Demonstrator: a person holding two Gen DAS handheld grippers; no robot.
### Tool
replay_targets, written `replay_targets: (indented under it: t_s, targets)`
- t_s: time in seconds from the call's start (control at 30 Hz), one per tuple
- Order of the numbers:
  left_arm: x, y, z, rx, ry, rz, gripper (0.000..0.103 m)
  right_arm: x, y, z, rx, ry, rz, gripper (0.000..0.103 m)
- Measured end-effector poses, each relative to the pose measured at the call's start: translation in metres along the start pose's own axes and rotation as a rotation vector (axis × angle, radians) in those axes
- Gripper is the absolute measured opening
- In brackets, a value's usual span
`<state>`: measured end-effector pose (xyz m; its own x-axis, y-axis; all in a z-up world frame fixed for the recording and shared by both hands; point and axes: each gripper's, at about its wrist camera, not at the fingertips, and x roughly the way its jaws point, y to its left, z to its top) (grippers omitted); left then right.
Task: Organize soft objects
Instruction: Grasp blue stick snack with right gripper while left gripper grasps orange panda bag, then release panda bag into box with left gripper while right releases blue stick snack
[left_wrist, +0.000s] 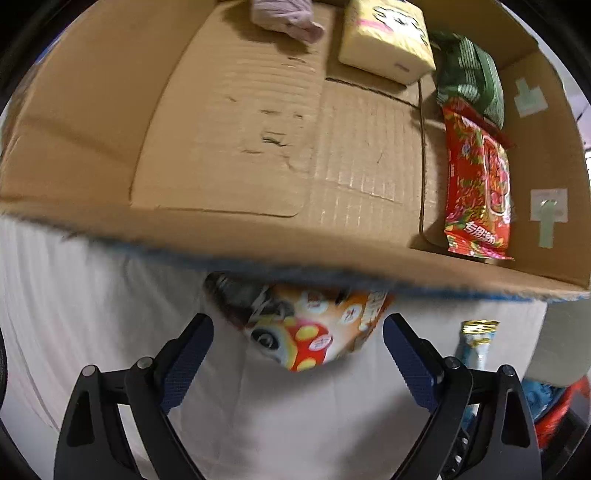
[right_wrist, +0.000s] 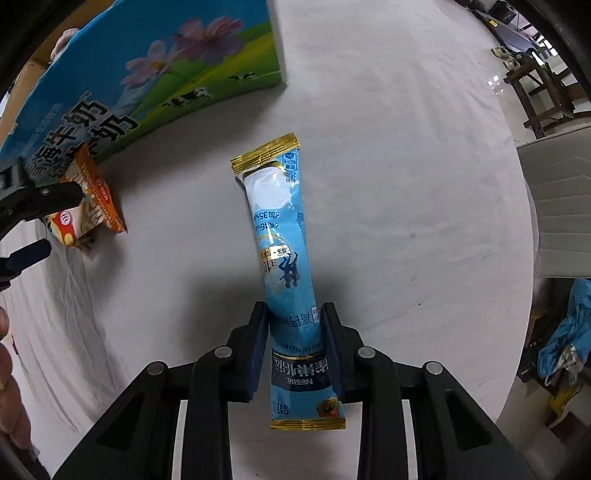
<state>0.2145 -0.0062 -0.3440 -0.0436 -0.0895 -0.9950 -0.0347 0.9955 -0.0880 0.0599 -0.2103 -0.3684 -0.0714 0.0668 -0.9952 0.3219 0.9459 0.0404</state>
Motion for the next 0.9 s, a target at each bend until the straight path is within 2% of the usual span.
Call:
replay_targets:
  t_s: [0.03, 0.07, 0.13, 0.23, 0.3, 0.6, 0.77, 0.9]
  targets:
    - [0.002, -0.002, 0.000, 0.011, -0.006, 0.009, 0.085, 0.001, 0.001, 0.004, -0.001, 0.001, 0.000, 0.031]
    - [0.004, -0.005, -0.001, 0.025, -0.011, 0.018, 0.070, 0.001, 0.002, 0.004, -0.002, 0.001, 0.000, 0.031]
    - [0.007, -0.006, -0.003, 0.029, -0.010, 0.003, 0.067, -0.001, 0.000, 0.004, -0.007, 0.000, 0.003, 0.030]
    - [0.006, -0.009, -0.007, 0.043, -0.026, 0.010, 0.064, 0.000, 0.013, 0.015, -0.019, -0.005, 0.002, 0.029]
    - [0.007, -0.008, -0.012, 0.046, -0.032, 0.016, 0.063, -0.002, 0.014, 0.014, -0.024, 0.000, 0.007, 0.021]
    - [-0.007, 0.002, -0.058, 0.079, -0.049, 0.048, 0.061, -0.022, 0.018, 0.011, -0.046, 0.007, 0.035, 0.016]
    - [-0.005, 0.003, -0.099, 0.113, -0.006, 0.051, 0.061, -0.027, 0.026, 0.005, -0.079, 0.035, 0.049, 0.016]
    - [0.014, 0.004, -0.116, 0.112, 0.036, 0.069, 0.062, -0.013, 0.031, -0.004, -0.113, 0.072, 0.031, 0.016]
